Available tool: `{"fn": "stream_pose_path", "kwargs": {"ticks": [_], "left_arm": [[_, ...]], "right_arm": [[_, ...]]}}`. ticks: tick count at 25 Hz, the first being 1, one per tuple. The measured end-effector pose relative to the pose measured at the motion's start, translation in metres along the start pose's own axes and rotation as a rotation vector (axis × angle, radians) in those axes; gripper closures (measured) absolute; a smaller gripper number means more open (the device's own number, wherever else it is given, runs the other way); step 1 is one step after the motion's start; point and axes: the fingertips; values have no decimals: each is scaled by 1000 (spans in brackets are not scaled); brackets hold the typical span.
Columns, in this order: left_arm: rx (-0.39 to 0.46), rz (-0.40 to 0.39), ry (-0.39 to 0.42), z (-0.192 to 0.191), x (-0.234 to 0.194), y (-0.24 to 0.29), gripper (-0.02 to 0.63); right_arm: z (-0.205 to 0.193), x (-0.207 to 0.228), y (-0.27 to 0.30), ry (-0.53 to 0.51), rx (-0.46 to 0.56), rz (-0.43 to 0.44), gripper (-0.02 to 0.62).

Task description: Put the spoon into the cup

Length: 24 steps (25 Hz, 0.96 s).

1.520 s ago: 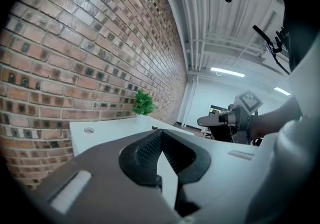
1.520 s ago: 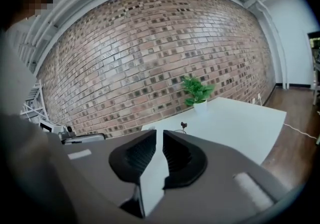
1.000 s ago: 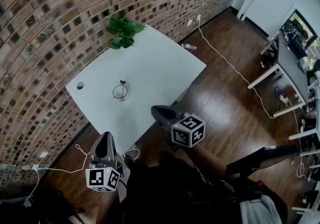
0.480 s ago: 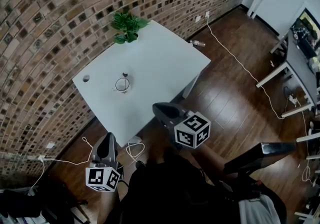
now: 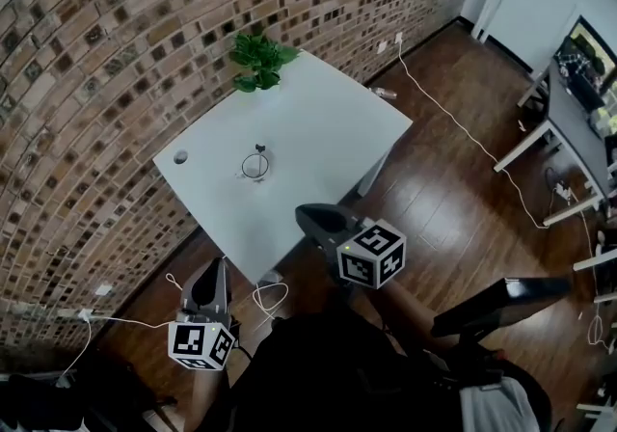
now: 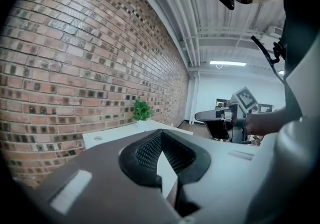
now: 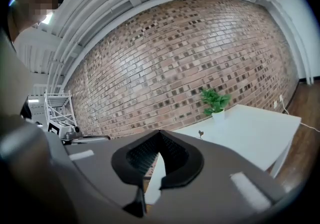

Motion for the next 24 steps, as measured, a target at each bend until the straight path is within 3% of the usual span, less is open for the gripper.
{"fn": "stream_pose_path", "kwargs": {"ticks": [24], "left_arm": [[31, 29, -12, -2, 3, -7, 614]], "right_arm": [[4, -9, -5, -31, 2, 20, 589]]}}
Point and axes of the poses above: the fingertips, and each gripper's own axes: y forward along the fingers, x to its right, z out of its top, and after that the axes turned 14 degrees about -z, right-handed
